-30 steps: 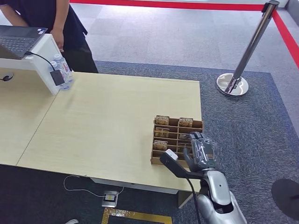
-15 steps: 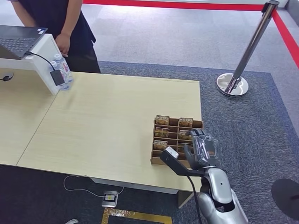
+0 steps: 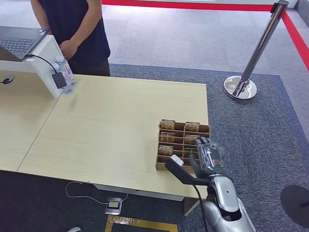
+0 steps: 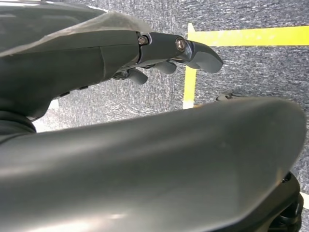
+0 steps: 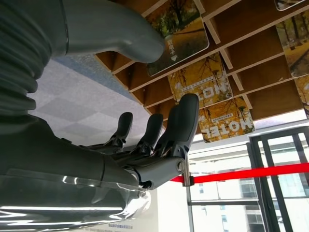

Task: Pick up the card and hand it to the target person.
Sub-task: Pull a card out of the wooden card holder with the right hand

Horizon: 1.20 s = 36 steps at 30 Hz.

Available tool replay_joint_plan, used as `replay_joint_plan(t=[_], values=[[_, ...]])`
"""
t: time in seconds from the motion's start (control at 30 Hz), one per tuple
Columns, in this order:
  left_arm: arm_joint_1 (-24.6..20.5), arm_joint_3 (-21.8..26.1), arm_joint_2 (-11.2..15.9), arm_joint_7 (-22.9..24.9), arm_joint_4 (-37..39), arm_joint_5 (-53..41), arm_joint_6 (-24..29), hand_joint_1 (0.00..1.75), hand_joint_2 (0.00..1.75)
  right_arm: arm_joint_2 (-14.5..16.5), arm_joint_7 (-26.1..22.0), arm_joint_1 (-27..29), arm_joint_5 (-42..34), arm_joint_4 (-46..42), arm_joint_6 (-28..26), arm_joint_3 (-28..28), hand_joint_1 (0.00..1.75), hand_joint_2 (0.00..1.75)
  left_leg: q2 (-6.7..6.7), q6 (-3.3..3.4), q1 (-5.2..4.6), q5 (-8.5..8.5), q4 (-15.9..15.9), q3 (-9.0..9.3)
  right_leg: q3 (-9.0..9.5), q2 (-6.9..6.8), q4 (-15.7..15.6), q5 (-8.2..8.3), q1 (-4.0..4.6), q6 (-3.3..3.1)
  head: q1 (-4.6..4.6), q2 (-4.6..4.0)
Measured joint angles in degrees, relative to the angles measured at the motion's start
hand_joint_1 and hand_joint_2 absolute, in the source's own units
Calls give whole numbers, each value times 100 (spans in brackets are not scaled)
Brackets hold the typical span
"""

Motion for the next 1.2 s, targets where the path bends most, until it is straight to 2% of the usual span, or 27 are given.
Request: replay_joint_plan(t=[0.77, 1.2], values=[[1, 0, 0, 34, 0, -25, 0, 0, 0, 60, -4, -23, -10, 348, 32, 0, 82, 175, 0, 0, 0, 0, 0, 0, 0, 0, 0, 0, 0, 0, 0, 0], [2, -6, 0, 32, 0, -57, -2, 0, 0, -23, -9, -79, -41, 393, -59, 0, 80, 175, 0, 0, 0, 0, 0, 0, 0, 0, 0, 0, 0, 0, 0, 0]])
